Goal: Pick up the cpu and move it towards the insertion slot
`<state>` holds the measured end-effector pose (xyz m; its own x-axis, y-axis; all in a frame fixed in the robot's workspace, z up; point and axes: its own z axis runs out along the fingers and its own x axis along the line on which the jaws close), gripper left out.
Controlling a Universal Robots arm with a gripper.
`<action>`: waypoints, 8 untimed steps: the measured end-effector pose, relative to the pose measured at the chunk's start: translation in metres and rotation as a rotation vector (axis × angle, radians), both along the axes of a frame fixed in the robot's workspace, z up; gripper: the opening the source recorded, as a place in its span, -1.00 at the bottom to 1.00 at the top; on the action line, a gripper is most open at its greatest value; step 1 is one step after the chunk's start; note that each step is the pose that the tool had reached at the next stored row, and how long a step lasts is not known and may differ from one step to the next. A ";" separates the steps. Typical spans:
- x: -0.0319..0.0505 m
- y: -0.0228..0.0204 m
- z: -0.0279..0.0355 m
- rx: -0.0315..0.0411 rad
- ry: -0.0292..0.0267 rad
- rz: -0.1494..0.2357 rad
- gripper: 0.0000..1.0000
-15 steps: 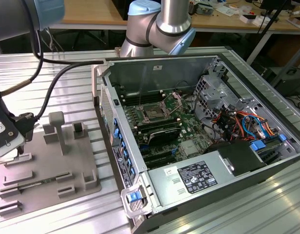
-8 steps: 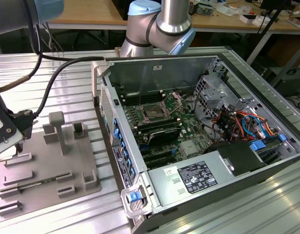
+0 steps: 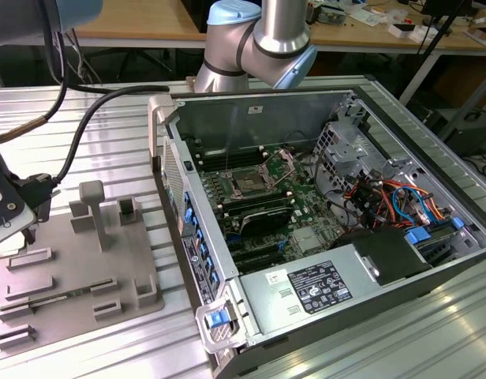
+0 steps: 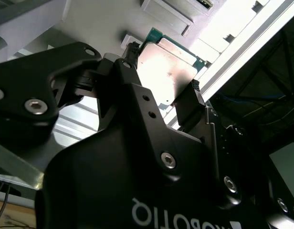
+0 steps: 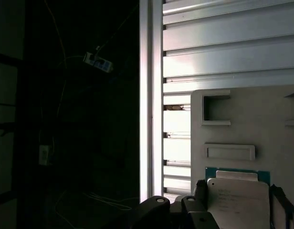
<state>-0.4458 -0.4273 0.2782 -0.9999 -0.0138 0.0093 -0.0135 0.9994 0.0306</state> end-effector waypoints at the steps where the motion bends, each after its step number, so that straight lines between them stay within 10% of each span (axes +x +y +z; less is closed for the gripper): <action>1: 0.0000 0.0000 0.0000 0.0000 0.0000 0.000 0.09; 8: -0.0001 0.0000 0.0008 -0.0002 0.0004 0.000 0.09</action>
<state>-0.4459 -0.4273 0.2790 -0.9999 -0.0138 0.0098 -0.0135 0.9994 0.0304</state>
